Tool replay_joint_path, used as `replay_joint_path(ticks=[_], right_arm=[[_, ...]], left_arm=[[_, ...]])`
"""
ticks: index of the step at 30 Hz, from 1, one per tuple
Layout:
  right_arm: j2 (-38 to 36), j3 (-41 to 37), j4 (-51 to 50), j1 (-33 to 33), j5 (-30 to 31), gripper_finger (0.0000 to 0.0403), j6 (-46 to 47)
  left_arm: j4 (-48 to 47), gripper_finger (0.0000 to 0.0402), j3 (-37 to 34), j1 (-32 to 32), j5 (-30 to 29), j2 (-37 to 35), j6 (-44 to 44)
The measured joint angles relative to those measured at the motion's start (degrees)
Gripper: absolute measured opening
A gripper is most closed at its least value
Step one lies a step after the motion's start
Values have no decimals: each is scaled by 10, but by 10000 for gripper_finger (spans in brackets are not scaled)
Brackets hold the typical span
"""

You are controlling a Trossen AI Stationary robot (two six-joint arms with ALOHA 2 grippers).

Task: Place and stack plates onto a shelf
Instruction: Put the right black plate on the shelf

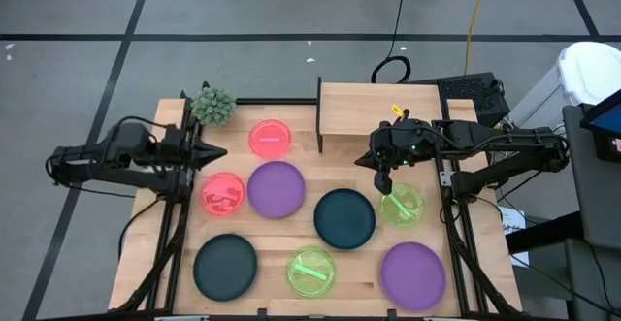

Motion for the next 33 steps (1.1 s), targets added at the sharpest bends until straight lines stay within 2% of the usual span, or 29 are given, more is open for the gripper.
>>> replay_joint_path(ticks=[6, 13, 23, 28, 33], right_arm=[[0, -12, 10, 0, 0, 0, 4], [0, -45, 14, 0, -2, 0, 89], [0, -88, 15, 0, -47, 0, 269], [0, -123, 15, 0, -48, 0, 452], [0, -171, 28, -2, -62, 0, 522]], left_arm=[[-60, 1, 94, 0, -1, 83, -30], [-126, 1, 172, 0, 1, 160, -122], [-130, 1, 180, 0, 3, 217, -275], [-130, 1, 180, 0, 21, 236, -296], [-130, 1, 180, -7, 21, 245, -316]])
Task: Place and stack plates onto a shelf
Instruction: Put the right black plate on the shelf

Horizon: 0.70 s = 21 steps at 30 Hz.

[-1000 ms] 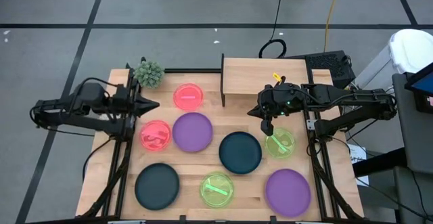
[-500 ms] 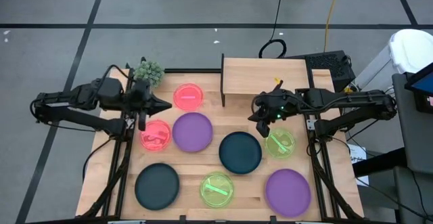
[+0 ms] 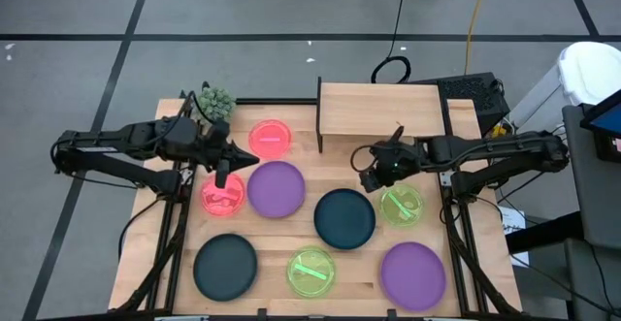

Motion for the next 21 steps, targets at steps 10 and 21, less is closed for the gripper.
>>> replay_joint_path(ticks=[10, 21], right_arm=[[0, -73, 17, 23, -15, 1, 101], [0, -127, 25, 40, -14, 46, 145]], left_arm=[[-2, 1, 0, -7, 1, 4, -9], [-3, 1, 0, -15, 0, 6, -19]])
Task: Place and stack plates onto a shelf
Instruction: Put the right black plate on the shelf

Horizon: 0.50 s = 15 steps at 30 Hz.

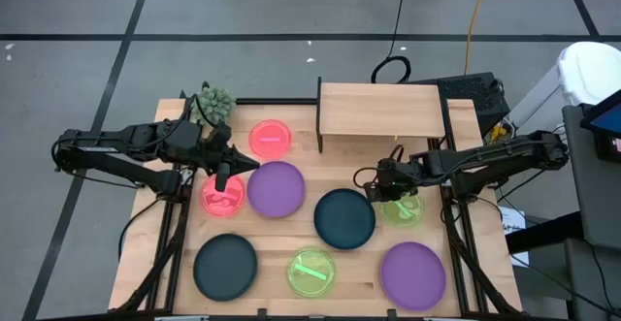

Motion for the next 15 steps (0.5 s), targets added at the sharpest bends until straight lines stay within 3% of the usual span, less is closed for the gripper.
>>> replay_joint_path(ticks=[9, 15], right_arm=[[0, -44, 69, 39, -9, 121, 77], [0, -44, 64, 86, 30, 136, 133]], left_arm=[[-1, 1, 0, 0, -6, 1, 6], [-1, 1, 0, 0, -21, 1, 11]])
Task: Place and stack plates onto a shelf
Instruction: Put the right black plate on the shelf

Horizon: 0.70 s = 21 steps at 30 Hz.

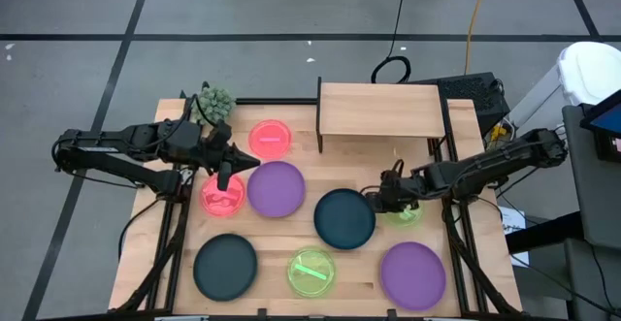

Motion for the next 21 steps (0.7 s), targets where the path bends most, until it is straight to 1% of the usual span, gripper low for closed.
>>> replay_joint_path(ticks=[4, 8, 12, 16, 21], right_arm=[[1, 0, 0, 21, 4, 137, 29], [20, 0, 8, 40, 4, 137, 43], [54, 0, 57, 53, 4, 137, 49], [86, 0, 75, 53, 4, 137, 57], [93, 0, 79, 52, 6, 137, 58]], left_arm=[[0, 1, 0, 0, 0, 0, 1], [0, 1, 0, 0, -6, 0, 15], [0, 1, 0, 0, -18, 0, 22], [0, 1, 0, 0, -20, 0, 23], [0, 1, 0, 0, -20, 0, 23]])
